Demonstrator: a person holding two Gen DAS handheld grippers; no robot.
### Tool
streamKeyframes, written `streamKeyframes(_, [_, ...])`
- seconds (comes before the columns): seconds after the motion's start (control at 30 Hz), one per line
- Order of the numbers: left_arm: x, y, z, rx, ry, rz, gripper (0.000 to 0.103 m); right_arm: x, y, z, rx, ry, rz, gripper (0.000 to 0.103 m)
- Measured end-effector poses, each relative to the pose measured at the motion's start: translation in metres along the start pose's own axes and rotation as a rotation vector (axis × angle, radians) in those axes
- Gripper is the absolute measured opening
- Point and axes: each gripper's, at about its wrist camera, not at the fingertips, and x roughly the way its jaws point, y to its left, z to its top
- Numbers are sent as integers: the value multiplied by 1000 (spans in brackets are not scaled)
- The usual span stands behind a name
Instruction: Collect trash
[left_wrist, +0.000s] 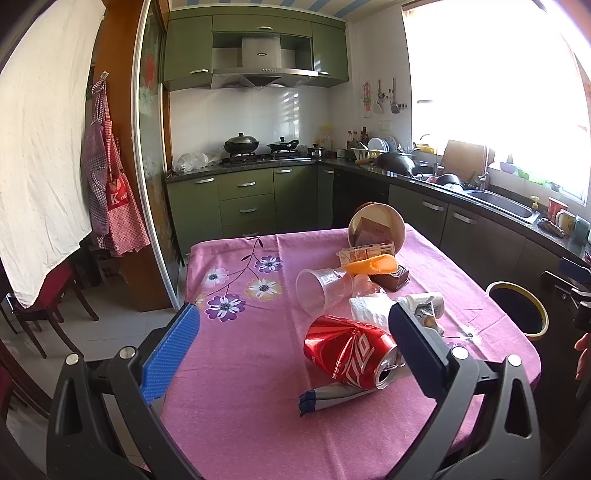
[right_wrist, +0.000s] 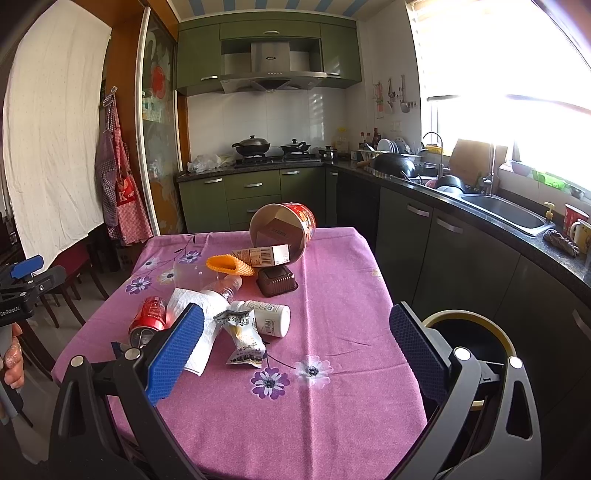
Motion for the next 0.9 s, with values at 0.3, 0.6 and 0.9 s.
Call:
streamKeyframes(0.3, [0,0,0,0,1,1,97,0,1,0,0,0,1,99])
streamKeyframes(0.6, [1,-4,-1,6,2,-4,97,0,0,1,1,3,0,99])
streamKeyframes(0.9, [1,-5,-1,6,2,-4,97,0,0,1,3,4,1,99])
